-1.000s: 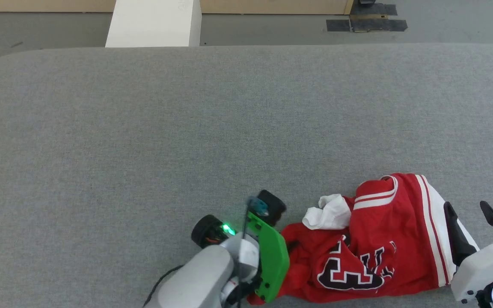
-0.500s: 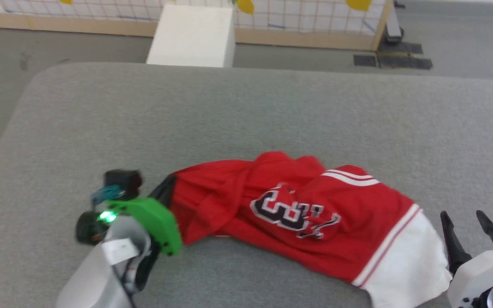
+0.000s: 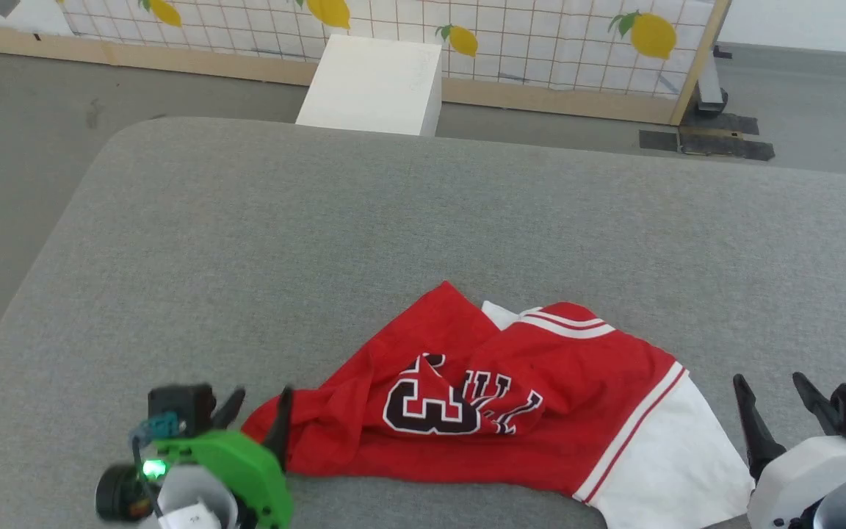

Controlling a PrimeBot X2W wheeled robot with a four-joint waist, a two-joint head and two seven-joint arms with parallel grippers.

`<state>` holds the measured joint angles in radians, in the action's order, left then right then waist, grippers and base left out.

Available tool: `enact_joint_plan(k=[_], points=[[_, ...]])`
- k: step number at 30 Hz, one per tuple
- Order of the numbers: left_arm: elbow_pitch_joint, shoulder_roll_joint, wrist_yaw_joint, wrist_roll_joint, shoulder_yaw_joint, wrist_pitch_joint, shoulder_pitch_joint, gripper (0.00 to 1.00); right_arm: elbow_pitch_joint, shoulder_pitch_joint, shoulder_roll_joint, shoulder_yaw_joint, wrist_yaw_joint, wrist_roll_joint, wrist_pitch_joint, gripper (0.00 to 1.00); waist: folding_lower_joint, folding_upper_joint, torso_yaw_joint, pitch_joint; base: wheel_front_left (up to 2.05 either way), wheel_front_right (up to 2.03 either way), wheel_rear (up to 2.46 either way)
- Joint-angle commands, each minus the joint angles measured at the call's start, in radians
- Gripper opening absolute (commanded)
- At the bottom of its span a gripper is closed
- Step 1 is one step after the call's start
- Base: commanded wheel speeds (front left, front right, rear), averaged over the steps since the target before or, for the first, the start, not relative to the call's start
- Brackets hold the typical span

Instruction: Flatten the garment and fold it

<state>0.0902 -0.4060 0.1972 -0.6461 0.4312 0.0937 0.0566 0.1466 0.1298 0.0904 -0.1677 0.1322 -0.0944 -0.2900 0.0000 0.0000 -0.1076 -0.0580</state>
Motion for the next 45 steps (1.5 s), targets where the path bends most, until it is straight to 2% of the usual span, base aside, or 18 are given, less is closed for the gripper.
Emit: enact_joint_plan(k=[1, 4, 6, 10, 13, 15, 18, 24, 25, 26, 30, 34, 38, 41, 42, 43, 45], points=[[-0.024, 0.011, 0.009, 0.026, 0.004, -0.026, 0.046, 1.0, -0.001, 0.007, -0.001, 0.003, -0.002, 0.004, 0.001, 1.0, 0.0, 0.0, 0.009, 0.001, 0.0, 0.0, 0.0], [-0.05, 0.038, -0.006, 0.053, 0.035, -0.042, 0.099, 1.0, 0.002, 0.004, 0.005, 0.009, -0.002, 0.004, -0.011, 1.0, 0.0, 0.0, 0.023, -0.002, 0.0, 0.0, 0.0], [-0.037, 0.051, -0.029, 0.057, 0.067, -0.014, 0.133, 1.0, 0.004, 0.003, 0.009, 0.014, -0.002, 0.004, -0.017, 1.0, 0.0, 0.0, 0.035, -0.006, 0.0, 0.0, 0.0], [0.042, 0.069, -0.073, 0.041, 0.141, 0.132, 0.2, 1.0, 0.005, 0.003, 0.011, 0.021, -0.002, 0.002, -0.027, 1.0, 0.0, 0.0, 0.055, -0.02, 0.0, 0.0, 0.0], [0.135, 0.062, -0.067, 0.054, 0.187, 0.27, 0.254, 1.0, 0.004, 0.004, 0.011, 0.03, -0.002, -0.001, -0.03, 1.0, 0.0, 0.0, 0.069, -0.033, 0.0, 0.0, 0.0], [0.181, 0.053, -0.057, 0.077, 0.204, 0.312, 0.285, 1.0, 0.004, 0.004, 0.01, 0.034, -0.002, -0.004, -0.031, 1.0, 0.0, 0.0, 0.077, -0.042, 0.0, 0.0, 0.0], [0.243, 0.058, -0.062, 0.097, 0.229, 0.344, 0.323, 1.0, 0.004, 0.003, 0.01, 0.035, -0.002, -0.007, -0.031, 1.0, 0.0, 0.0, 0.083, -0.058, 0.0, 0.0, 0.0], [0.352, 0.083, -0.112, 0.083, 0.265, 0.367, 0.334, 1.0, 0.0, 0.001, 0.01, 0.037, -0.002, -0.008, -0.027, 1.0, 0.0, 0.0, 0.08, -0.078, 0.0, 0.0, 0.0], [0.37, 0.087, -0.128, 0.073, 0.271, 0.374, 0.33, 0.26, -0.001, -0.001, 0.01, 0.04, -0.002, -0.008, -0.027, 1.0, 0.0, 0.0, 0.077, -0.079, 0.0, 0.0, 0.0], [0.379, 0.089, -0.137, 0.065, 0.271, 0.373, 0.328, 0.0, -0.001, -0.002, 0.009, 0.041, -0.002, -0.009, -0.027, 1.0, 0.0, 0.0, 0.074, -0.079, 0.0, 0.0, 0.0], [0.378, 0.08, -0.138, 0.049, 0.246, 0.319, 0.313, 0.0, -0.003, 0.004, 0.009, 0.036, -0.002, -0.009, -0.027, 1.0, 0.0, 0.0, 0.048, -0.064, 0.0, 0.0, 0.0], [0.295, 0.033, -0.115, 0.045, 0.22, 0.275, 0.258, 0.0, -0.01, 0.021, 0.007, 0.03, -0.002, -0.008, -0.029, 1.0, 0.0, 0.0, 0.013, -0.031, 0.0, 0.0, 0.0], [0.163, -0.037, -0.102, 0.022, 0.233, 0.345, 0.148, 0.0, -0.02, 0.039, 0.001, 0.031, -0.002, -0.008, -0.03, 1.0, 0.0, 0.0, -0.025, 0.007, 0.0, 0.0, 0.0], [0.077, -0.066, -0.097, 0.004, 0.258, 0.402, 0.078, 0.0, -0.028, 0.041, -0.006, 0.039, -0.002, -0.008, -0.029, 1.0, 0.0, 0.0, -0.039, 0.025, 0.0, 0.0, 0.0], [0.05, -0.074, -0.09, 0.008, 0.262, 0.404, 0.061, 1.0, -0.031, 0.04, -0.008, 0.044, -0.002, -0.007, -0.03, 1.0, 0.0, 0.0, -0.04, 0.029, 0.0, 0.0, 0.0], [-0.01, -0.074, -0.064, 0.015, 0.258, 0.389, 0.044, 1.0, -0.034, 0.035, -0.013, 0.056, -0.002, -0.007, -0.032, 1.0, 0.0, 0.0, -0.036, 0.033, 0.0, 0.0, 0.0], [-0.053, -0.071, -0.047, 0.027, 0.242, 0.364, 0.059, 1.0, -0.032, 0.034, -0.013, 0.059, -0.002, -0.006, -0.034, 1.0, 0.0, 0.0, -0.026, 0.032, 0.0, 0.0, 0.0]])
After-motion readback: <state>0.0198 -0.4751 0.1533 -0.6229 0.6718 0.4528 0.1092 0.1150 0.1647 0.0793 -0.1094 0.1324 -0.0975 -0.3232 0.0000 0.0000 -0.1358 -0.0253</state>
